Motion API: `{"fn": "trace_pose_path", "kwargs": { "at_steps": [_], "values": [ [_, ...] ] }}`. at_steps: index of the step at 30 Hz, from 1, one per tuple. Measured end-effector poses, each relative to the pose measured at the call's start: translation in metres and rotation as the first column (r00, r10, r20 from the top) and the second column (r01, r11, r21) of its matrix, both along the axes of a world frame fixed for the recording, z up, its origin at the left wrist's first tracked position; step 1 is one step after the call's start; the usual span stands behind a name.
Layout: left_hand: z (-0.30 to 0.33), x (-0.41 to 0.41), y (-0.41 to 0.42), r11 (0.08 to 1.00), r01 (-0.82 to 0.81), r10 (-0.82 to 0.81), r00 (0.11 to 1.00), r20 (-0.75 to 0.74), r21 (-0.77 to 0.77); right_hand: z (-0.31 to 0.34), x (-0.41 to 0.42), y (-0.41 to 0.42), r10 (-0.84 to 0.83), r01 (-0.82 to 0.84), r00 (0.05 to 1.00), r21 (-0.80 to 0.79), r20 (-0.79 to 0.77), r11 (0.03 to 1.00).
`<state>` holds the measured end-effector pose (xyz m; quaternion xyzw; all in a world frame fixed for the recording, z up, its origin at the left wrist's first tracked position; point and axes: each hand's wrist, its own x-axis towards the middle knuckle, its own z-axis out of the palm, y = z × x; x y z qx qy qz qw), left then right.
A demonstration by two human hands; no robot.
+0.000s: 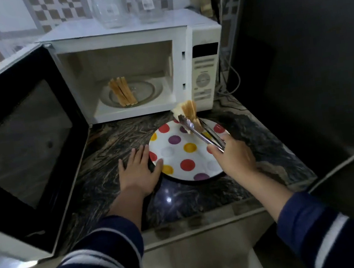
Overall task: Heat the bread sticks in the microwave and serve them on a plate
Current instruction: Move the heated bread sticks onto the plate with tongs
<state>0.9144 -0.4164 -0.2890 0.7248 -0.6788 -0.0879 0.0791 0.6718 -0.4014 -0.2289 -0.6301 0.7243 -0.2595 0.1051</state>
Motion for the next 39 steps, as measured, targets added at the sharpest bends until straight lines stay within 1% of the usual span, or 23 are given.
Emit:
{"fn": "trace_pose_path", "kwargs": {
  "at_steps": [3,6,16,19,22,24,26,28,30,32,35,37,39],
  "values": [
    [-0.001,-0.001,0.0,1.0,-0.006,0.006,1.0,0.011,0.003,-0.005,-0.015,0.023,0.017,-0.016,1.0,0.05,-0.013,0.999],
    [0.0,-0.002,-0.001,1.0,-0.015,0.014,0.999,0.031,0.011,-0.009,-0.024,0.038,-0.004,0.006,1.0,0.065,-0.029,0.998],
    [-0.004,-0.003,-0.002,1.0,-0.017,0.018,0.998,0.056,-0.009,-0.012,-0.029,0.05,-0.035,0.043,0.997,0.119,-0.065,0.992],
    [-0.004,-0.003,-0.002,1.0,-0.019,0.019,0.998,0.062,-0.008,-0.001,-0.031,0.049,-0.028,0.037,0.996,0.102,-0.085,0.994],
    [-0.001,-0.003,-0.003,1.0,-0.012,0.011,0.999,0.042,0.023,0.019,-0.026,0.042,0.008,-0.003,0.991,0.036,-0.133,0.999],
    [0.003,-0.001,-0.003,0.999,-0.032,0.032,0.999,-0.011,0.032,0.032,-0.015,0.033,0.045,-0.046,0.987,-0.001,-0.155,0.999],
    [0.007,0.007,-0.001,0.998,-0.07,0.07,0.997,-0.032,-0.001,0.041,0.002,0.023,0.073,-0.076,0.983,-0.013,-0.166,0.997],
    [0.009,0.019,0.002,0.996,-0.085,0.085,0.996,0.008,-0.038,0.046,0.021,0.011,0.107,-0.111,0.982,-0.013,-0.158,0.994],
    [0.011,0.033,0.003,0.993,-0.109,0.111,0.993,0.044,-0.041,0.046,0.041,-0.001,0.149,-0.152,0.98,-0.013,-0.135,0.988],
    [0.012,0.048,0.002,0.991,-0.135,0.136,0.989,0.06,-0.026,0.044,0.062,-0.014,0.175,-0.175,0.976,0.009,-0.132,0.985],
    [0.01,0.061,0.003,0.991,-0.131,0.129,0.99,0.062,0.019,0.039,0.095,-0.038,0.209,-0.199,0.969,0.086,-0.131,0.976],
    [0.006,0.063,0.004,0.991,-0.132,0.129,0.989,0.074,0.024,0.036,0.116,-0.056,0.202,-0.193,0.974,0.093,-0.099,0.977],
    [0.002,0.063,0.004,0.989,-0.145,0.145,0.986,0.076,-0.009,0.035,0.134,-0.077,0.172,-0.169,0.984,0.088,-0.035,0.982]
  ]
}}
